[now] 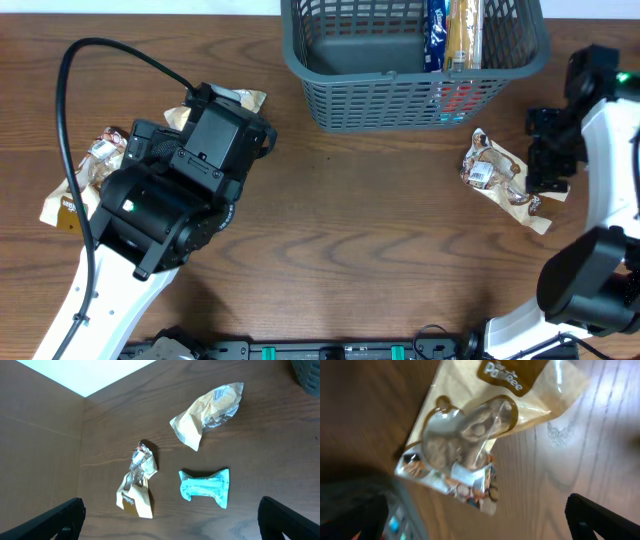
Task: Pack container
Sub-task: 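Move the right gripper over the crumpled brown snack bag, then lower the right gripper and grasp the brown Pantree bag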
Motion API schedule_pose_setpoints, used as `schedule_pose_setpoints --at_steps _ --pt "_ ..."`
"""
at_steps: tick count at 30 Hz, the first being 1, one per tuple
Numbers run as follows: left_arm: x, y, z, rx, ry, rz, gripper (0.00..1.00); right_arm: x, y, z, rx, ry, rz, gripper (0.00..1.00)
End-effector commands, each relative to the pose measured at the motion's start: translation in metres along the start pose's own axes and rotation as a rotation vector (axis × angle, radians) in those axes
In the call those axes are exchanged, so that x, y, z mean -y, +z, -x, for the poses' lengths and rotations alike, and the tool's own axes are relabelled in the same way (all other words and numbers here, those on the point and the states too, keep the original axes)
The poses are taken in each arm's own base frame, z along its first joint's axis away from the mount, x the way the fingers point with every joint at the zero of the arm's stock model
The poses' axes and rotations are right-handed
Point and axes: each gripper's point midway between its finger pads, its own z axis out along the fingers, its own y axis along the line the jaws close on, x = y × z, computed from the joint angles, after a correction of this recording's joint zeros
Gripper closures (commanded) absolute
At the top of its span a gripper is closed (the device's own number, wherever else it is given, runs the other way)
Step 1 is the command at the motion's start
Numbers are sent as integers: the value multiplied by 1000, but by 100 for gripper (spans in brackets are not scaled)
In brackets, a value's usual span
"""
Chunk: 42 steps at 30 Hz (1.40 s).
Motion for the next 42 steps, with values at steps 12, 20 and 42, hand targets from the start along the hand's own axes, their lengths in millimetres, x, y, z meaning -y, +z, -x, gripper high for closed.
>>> schedule_pose_setpoints --at_steps 12,20,42 --pt "-5 -2 3 7 -4 17 1 4 81 -6 -34 202 63 1" --pt "-5 -2 3 7 -4 17 1 10 98 -7 -34 320 67 1" --pt "-5 -2 2 4 -2 18 1 34 141 -7 -91 432 85 1"
